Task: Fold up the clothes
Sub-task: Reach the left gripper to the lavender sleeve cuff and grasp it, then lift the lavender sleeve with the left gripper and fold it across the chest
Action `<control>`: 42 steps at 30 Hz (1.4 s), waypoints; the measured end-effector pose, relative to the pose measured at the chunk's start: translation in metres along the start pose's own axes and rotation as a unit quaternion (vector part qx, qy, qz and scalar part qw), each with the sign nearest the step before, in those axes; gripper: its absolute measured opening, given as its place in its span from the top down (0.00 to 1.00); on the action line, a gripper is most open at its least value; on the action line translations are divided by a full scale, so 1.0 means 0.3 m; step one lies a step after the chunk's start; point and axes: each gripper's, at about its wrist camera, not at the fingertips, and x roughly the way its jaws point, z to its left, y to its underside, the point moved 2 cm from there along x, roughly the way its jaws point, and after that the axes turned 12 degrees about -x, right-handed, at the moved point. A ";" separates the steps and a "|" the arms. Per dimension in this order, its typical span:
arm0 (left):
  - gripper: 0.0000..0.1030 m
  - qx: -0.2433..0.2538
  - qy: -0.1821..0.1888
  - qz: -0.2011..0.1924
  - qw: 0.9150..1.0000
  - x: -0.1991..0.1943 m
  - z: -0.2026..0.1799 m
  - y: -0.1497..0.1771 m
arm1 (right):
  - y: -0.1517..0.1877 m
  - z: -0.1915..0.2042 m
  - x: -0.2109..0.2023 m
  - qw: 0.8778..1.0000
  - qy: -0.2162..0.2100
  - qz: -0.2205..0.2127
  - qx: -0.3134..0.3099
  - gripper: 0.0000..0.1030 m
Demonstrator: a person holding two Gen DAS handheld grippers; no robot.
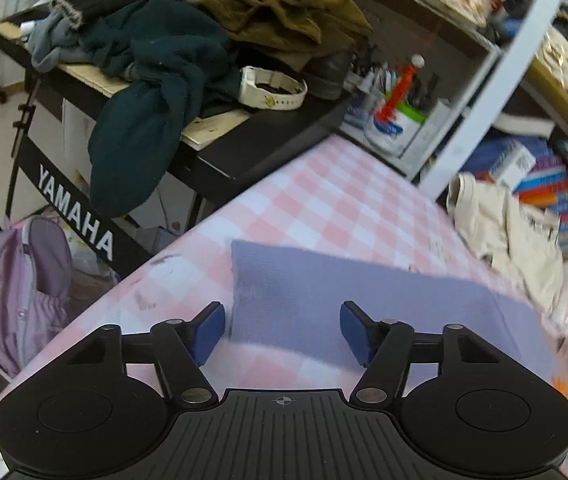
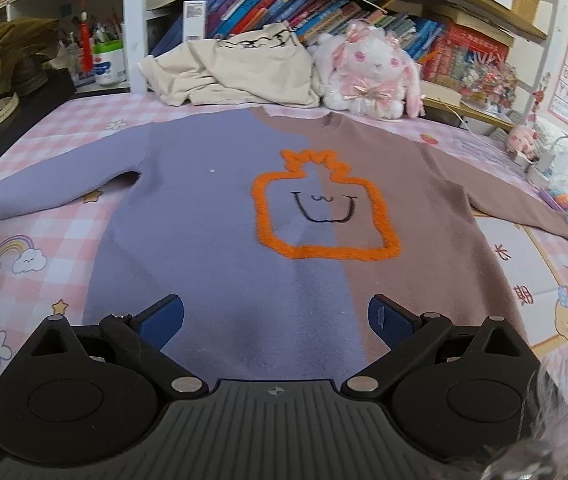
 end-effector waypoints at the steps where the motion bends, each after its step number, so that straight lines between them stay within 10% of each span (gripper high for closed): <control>1: 0.40 -0.006 0.009 0.006 1.000 0.006 -0.005 0.002 | 0.002 -0.005 0.000 1.000 0.002 0.001 0.002 0.03; 13: 0.40 -0.063 0.105 0.091 0.988 0.050 -0.081 0.059 | -0.010 -0.005 0.016 1.000 0.000 0.003 -0.003 0.03; 22: 0.45 -0.131 0.076 0.051 0.987 0.067 -0.007 -0.019 | -0.002 -0.025 0.015 1.000 0.004 0.007 0.003 0.03; 32: 0.77 -0.225 0.072 0.044 0.971 0.089 0.081 -0.044 | 0.008 -0.045 0.009 1.000 0.008 0.013 0.005 0.03; 42: 0.96 -0.224 0.038 0.024 0.973 0.106 0.077 -0.042 | 0.031 -0.113 0.011 1.000 0.008 0.014 0.025 0.03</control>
